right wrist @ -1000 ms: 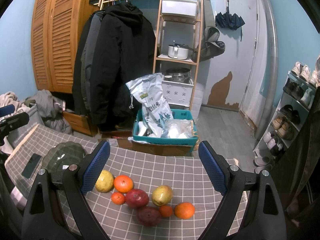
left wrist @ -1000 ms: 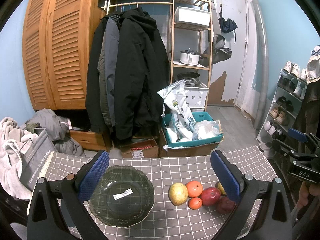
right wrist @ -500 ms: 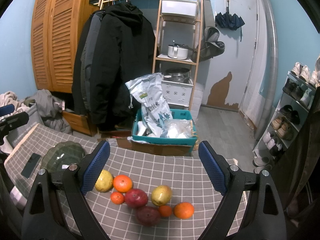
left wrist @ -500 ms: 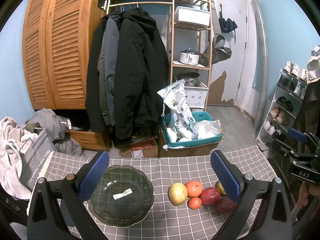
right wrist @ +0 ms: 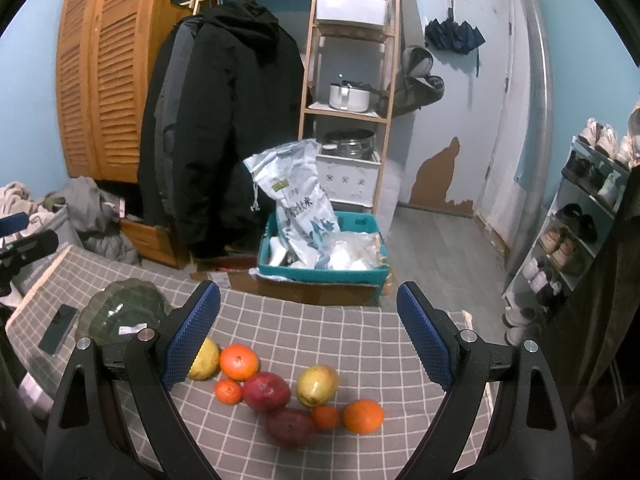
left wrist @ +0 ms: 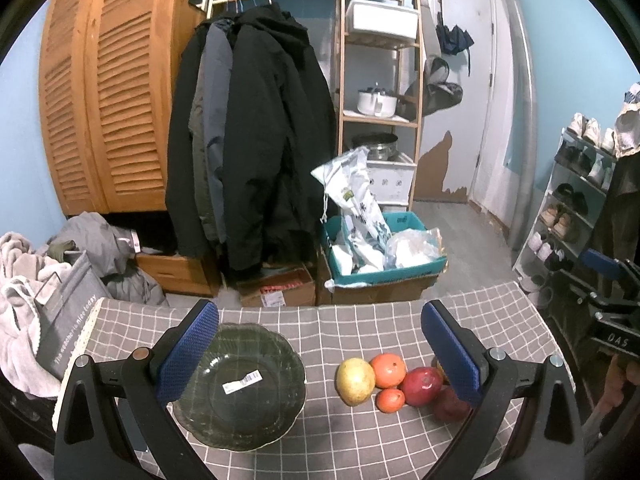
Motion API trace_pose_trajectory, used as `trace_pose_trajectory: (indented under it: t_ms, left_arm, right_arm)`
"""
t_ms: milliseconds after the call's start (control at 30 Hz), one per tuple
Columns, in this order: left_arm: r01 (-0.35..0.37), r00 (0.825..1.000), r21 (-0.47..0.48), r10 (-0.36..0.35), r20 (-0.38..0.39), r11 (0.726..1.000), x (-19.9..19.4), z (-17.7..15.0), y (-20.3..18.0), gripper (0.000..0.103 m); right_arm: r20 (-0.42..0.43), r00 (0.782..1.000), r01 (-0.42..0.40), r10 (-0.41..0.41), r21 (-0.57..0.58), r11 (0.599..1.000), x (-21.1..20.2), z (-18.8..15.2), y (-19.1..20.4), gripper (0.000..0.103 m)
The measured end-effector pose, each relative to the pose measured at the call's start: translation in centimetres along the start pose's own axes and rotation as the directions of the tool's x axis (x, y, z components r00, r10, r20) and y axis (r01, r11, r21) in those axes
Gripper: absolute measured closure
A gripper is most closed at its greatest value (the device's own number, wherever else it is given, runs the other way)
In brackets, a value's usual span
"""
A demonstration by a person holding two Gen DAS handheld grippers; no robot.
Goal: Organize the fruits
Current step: 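Lower the left tool onto the mango while the right tool approaches the large orange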
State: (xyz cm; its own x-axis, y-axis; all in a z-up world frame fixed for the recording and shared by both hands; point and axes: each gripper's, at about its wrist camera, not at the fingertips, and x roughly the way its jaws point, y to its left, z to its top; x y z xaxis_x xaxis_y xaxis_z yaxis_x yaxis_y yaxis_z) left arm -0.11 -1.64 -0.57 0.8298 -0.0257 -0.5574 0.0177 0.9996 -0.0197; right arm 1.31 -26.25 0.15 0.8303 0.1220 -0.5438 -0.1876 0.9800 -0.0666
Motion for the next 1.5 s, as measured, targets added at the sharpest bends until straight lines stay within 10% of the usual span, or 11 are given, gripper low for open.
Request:
trace_pose_trajectory:
  t_ms: [833, 1500]
  left_arm:
    - [0.042, 0.957, 0.02, -0.035, -0.287, 0.999, 10.0, -4.5, -0.9, 0.001]
    - [0.072, 0.866, 0.022, -0.051, -0.497, 0.997, 18.5, -9.6, -2.9, 0.001]
  right_arm:
    - [-0.252, 0.963, 0.113, -0.095, 0.059, 0.992, 5.5, -4.4, -4.9, 0.015]
    - [-0.507, 0.855, 0.197, -0.108, 0.125, 0.972, 12.6, -10.9, -8.9, 0.015]
